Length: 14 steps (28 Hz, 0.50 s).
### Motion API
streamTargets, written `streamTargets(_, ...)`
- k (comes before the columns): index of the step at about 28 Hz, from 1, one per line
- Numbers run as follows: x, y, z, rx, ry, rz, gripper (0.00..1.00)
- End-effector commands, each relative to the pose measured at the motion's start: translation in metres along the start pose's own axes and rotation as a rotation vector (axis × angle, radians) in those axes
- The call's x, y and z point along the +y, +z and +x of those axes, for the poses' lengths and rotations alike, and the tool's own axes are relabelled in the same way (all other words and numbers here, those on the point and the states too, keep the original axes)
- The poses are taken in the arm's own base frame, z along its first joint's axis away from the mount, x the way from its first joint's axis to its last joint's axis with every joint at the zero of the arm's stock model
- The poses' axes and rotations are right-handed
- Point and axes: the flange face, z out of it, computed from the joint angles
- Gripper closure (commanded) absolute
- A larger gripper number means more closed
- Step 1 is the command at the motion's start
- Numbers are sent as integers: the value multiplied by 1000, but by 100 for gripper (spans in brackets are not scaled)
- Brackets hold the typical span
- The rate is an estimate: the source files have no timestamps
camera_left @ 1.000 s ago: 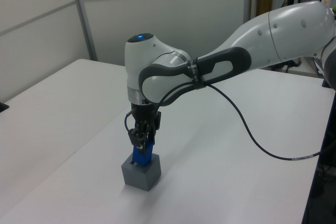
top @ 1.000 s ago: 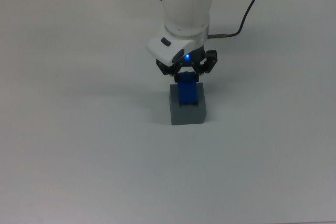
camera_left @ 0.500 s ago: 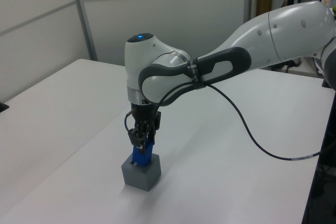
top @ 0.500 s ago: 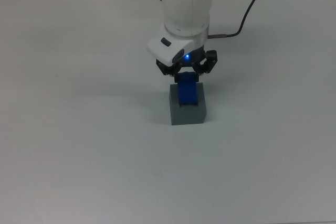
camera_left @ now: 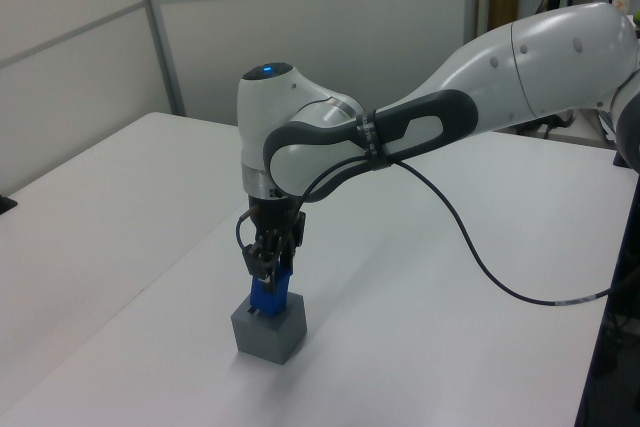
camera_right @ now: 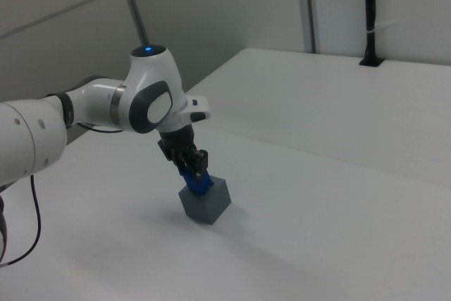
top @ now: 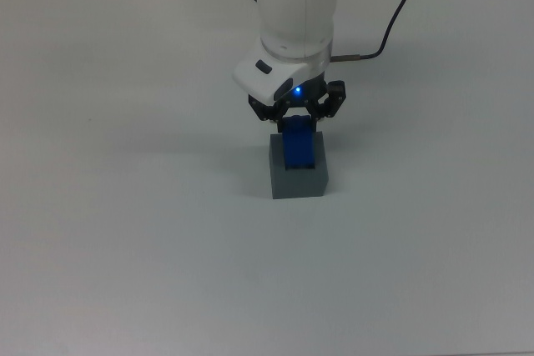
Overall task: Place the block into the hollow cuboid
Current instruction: 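Lower the blue block into the cube's opening and release it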
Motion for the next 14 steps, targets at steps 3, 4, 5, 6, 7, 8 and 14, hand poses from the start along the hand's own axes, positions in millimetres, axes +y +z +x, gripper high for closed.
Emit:
streamTargets(3,4,14,6,0,9,-3,100)
streamTargets(4,6,14,7,4,12,-2,100)
streamTargets(5,7,14,8,13,13,-1,100)
streamTargets(6,8,18,11,26,14,1,100)
streamTargets(7,9,17,11,29,16,0,100)
streamTargets(8,9,18,12,29,17,1,100)
streamTargets(14,11,18,12,30,16,-4,96)
